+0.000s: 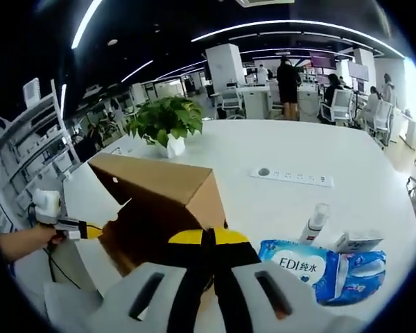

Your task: Operate the shoe box by opening the lid, removing the specified soft item, and placing it in the target area until the item is outside and the box remains undamaged.

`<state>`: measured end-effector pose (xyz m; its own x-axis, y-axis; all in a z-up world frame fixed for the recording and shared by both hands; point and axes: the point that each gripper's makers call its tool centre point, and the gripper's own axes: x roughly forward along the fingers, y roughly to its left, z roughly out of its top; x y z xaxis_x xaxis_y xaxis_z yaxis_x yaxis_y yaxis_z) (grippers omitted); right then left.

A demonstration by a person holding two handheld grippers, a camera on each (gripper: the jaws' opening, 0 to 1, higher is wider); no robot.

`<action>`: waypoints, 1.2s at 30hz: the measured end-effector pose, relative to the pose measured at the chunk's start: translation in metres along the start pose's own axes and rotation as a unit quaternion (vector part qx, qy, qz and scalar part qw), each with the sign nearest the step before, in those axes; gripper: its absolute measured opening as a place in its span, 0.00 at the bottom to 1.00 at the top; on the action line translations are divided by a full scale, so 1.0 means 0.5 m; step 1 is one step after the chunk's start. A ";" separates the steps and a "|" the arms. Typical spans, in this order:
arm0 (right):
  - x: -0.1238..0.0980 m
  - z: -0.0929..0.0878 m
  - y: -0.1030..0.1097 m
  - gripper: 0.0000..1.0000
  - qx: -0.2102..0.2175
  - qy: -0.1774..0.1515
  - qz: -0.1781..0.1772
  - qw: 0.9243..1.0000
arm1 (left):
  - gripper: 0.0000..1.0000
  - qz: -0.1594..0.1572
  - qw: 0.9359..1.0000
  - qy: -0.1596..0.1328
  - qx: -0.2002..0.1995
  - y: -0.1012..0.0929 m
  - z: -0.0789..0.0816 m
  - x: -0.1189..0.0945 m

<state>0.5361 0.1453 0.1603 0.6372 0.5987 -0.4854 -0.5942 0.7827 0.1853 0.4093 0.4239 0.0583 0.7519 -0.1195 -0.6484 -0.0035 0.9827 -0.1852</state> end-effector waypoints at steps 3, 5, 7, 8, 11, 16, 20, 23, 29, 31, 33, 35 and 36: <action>-0.005 -0.009 0.006 0.01 -0.011 -0.003 -0.005 1.000 | 0.05 -0.001 1.000 -0.007 0.000 0.001 0.012 -0.005; -0.009 -0.016 0.009 0.01 -0.015 -0.004 -0.007 1.000 | 0.05 0.000 1.000 -0.011 0.004 0.001 0.021 -0.008; -0.012 -0.023 0.010 0.01 -0.015 -0.004 -0.006 1.000 | 0.06 0.000 1.000 -0.016 0.010 0.000 0.031 -0.011; -0.015 -0.028 0.010 0.01 -0.014 -0.003 -0.006 1.000 | 0.06 0.000 1.000 -0.018 0.013 0.000 0.037 -0.014; -0.018 -0.035 0.012 0.01 -0.011 -0.004 -0.005 1.000 | 0.07 -0.001 0.999 -0.027 0.020 -0.002 0.055 -0.020; -0.023 -0.048 0.019 0.01 -0.016 -0.008 -0.007 1.000 | 0.08 -0.005 0.998 -0.047 0.029 -0.009 0.087 -0.032; -0.027 -0.059 0.021 0.01 -0.017 -0.009 -0.008 1.000 | 0.08 -0.007 0.997 -0.068 0.041 -0.014 0.116 -0.044; -0.030 -0.067 0.023 0.01 -0.017 -0.008 -0.007 1.000 | 0.08 -0.008 0.995 -0.083 0.047 -0.018 0.136 -0.052; -0.034 -0.085 0.028 0.01 -0.019 -0.006 -0.006 1.000 | 0.09 -0.017 0.992 -0.102 0.069 -0.032 0.162 -0.063; -0.035 -0.092 0.030 0.01 -0.020 -0.004 -0.005 1.000 | 0.09 -0.017 0.991 -0.108 0.075 -0.035 0.167 -0.065; -0.036 -0.097 0.029 0.01 -0.019 -0.004 -0.004 1.000 | 0.11 -0.018 0.991 -0.105 0.085 -0.037 0.166 -0.065; -0.036 -0.104 0.027 0.00 -0.018 0.000 -0.007 1.000 | 0.11 -0.020 0.991 -0.100 0.089 -0.036 0.161 -0.064; -0.037 -0.109 0.027 0.00 -0.017 0.002 -0.006 1.000 | 0.12 -0.020 0.991 -0.098 0.090 -0.036 0.158 -0.064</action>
<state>0.4897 0.1356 0.1251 0.6428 0.5878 -0.4913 -0.6028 0.7838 0.1491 0.4374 0.4212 0.1410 0.8629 -0.1471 -0.4835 0.1338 0.9891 -0.0622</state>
